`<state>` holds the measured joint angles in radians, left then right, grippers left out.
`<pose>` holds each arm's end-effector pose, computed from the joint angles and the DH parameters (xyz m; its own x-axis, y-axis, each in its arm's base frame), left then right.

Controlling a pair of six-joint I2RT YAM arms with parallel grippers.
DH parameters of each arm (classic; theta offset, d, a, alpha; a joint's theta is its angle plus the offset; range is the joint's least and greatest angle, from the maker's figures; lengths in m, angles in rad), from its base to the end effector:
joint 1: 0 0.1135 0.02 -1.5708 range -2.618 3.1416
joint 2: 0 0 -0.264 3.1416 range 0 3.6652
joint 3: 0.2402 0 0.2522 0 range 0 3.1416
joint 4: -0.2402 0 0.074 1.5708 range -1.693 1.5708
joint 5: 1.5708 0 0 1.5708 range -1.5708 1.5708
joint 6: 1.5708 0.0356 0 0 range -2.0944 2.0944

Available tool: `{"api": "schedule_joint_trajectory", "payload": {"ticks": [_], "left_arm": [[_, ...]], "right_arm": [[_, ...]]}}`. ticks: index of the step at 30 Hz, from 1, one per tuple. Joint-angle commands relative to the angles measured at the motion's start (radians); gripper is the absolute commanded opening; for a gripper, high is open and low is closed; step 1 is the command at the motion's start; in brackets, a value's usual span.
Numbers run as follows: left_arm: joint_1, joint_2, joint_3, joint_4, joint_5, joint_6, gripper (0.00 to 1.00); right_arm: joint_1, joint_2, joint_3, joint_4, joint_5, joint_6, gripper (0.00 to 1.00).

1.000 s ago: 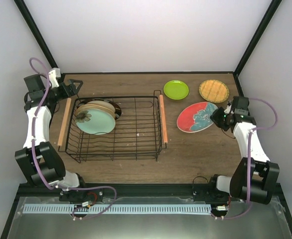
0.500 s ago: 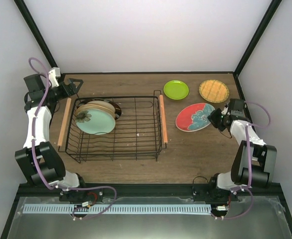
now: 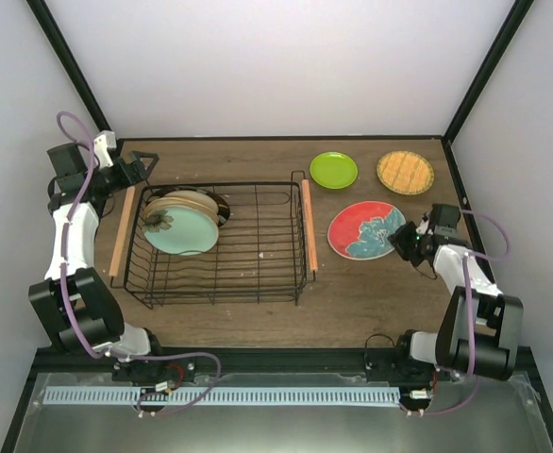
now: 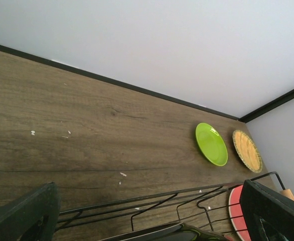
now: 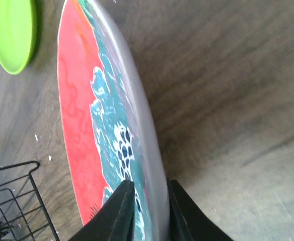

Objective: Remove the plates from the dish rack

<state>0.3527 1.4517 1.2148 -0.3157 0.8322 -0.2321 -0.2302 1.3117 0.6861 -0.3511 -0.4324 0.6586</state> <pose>0.3134 0.0873 0.3250 -0.5617 -0.3718 -0.7391 0.2352 0.7847 -0.5735 0.2425 -0.0415 0.1858 -0.6510 0.7233 -0.2302 0.4770 0.6257 0.6172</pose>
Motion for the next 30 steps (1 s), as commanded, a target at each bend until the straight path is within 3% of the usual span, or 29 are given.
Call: {"api": "schedule_joint_trajectory", "payload": {"ticks": [1, 5, 16, 24, 30], "left_arm": [[-0.006, -0.014, -0.009, 0.029, 0.011, 0.002, 1.0], [-0.007, -0.007, -0.005, 0.029, 0.013, 0.001, 1.0], [-0.008, -0.021, -0.012, 0.024, 0.019, 0.011, 1.0], [-0.008, -0.033, -0.029, 0.029, 0.025, 0.011, 1.0], [-0.008, -0.041, -0.02, 0.004, 0.031, 0.039, 1.0]], "right_arm": [[-0.009, -0.083, -0.048, -0.021, 0.021, 0.019, 0.24], [-0.008, -0.08, -0.083, -0.024, 0.023, 0.019, 0.36], [-0.008, -0.042, -0.118, -0.041, 0.058, 0.002, 0.46], [-0.009, -0.025, -0.114, -0.122, 0.156, -0.005, 0.65], [-0.008, -0.179, 0.026, -0.208, 0.259, -0.003, 0.69]]}}
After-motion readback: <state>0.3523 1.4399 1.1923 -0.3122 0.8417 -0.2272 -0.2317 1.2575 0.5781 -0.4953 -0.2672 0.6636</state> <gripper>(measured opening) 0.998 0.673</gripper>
